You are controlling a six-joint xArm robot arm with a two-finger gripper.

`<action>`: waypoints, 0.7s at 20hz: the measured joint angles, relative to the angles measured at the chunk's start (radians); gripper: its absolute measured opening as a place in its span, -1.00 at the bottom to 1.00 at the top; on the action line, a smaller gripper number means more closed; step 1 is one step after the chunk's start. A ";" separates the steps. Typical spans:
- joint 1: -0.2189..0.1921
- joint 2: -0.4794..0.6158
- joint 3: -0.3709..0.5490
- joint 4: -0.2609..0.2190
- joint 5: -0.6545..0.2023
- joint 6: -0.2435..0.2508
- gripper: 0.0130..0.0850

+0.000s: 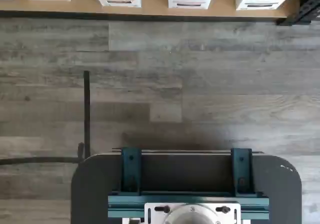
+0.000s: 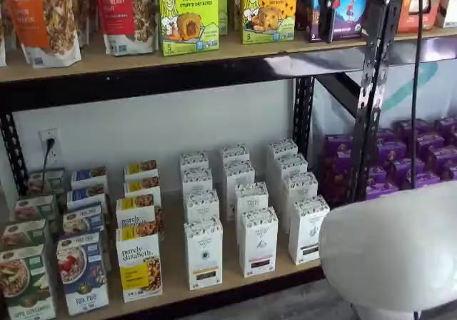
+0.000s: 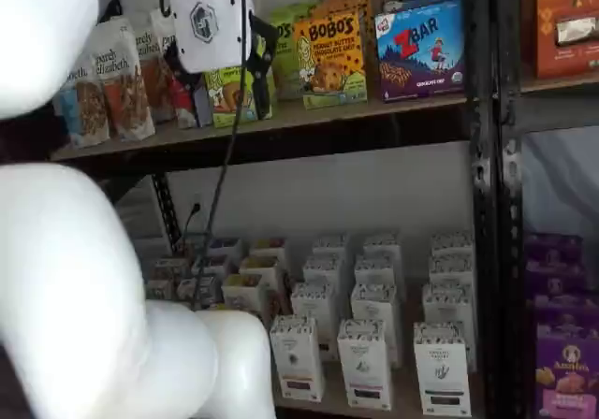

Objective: Pick up the white box with a yellow strip in the middle, on the bottom shelf, the fourth box from the left

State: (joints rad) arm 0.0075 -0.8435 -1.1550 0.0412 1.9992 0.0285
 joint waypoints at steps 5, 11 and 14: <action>-0.056 0.007 0.000 0.059 0.004 -0.031 1.00; -0.030 0.002 0.056 0.031 -0.064 -0.021 1.00; 0.000 -0.001 0.115 0.001 -0.141 -0.003 1.00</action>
State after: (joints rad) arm 0.0078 -0.8442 -1.0397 0.0421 1.8578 0.0253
